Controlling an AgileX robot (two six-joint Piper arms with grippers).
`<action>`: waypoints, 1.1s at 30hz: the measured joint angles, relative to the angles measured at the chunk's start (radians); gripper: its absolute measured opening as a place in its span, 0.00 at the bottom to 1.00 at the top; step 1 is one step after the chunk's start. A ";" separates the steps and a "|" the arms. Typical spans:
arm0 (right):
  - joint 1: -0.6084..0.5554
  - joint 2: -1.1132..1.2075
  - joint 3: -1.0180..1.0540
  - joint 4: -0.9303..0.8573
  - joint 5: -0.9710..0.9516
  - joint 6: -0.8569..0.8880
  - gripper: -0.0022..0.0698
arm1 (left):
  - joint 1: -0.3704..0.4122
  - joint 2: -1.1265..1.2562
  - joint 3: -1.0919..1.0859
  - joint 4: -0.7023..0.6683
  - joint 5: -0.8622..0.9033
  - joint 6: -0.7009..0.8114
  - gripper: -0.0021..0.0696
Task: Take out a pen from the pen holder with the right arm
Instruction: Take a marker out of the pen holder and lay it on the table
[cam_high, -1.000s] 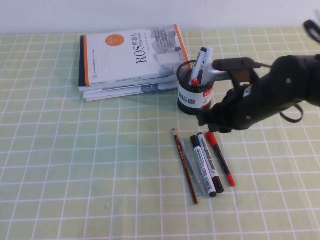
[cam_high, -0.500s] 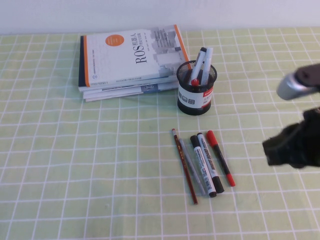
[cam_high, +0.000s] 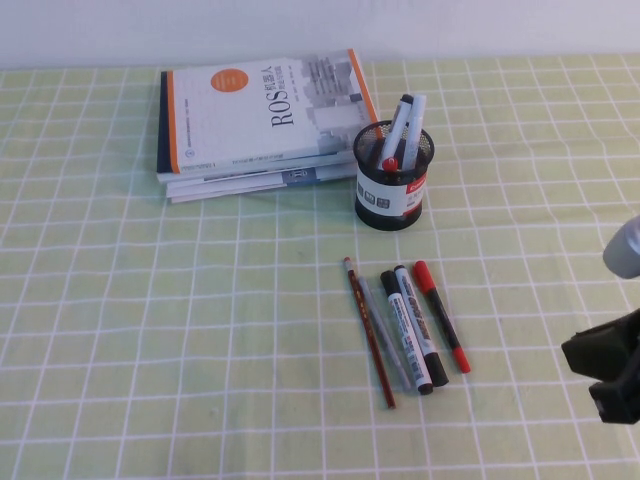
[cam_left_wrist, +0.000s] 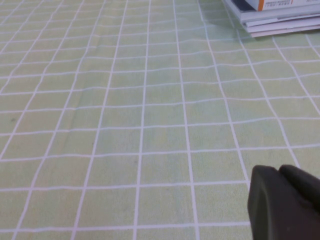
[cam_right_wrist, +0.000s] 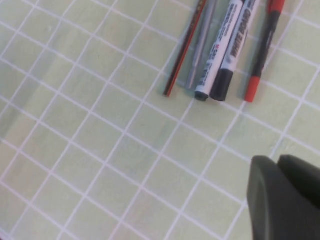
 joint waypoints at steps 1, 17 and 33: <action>0.000 0.000 0.000 -0.004 -0.003 -0.005 0.01 | 0.000 0.000 0.000 0.000 0.000 0.000 0.02; -0.348 -0.460 0.505 0.197 -0.498 -0.287 0.01 | 0.000 0.000 0.000 0.000 0.000 0.000 0.02; -0.492 -0.958 0.827 0.235 -0.610 -0.297 0.01 | 0.000 0.000 0.000 0.000 0.000 0.000 0.02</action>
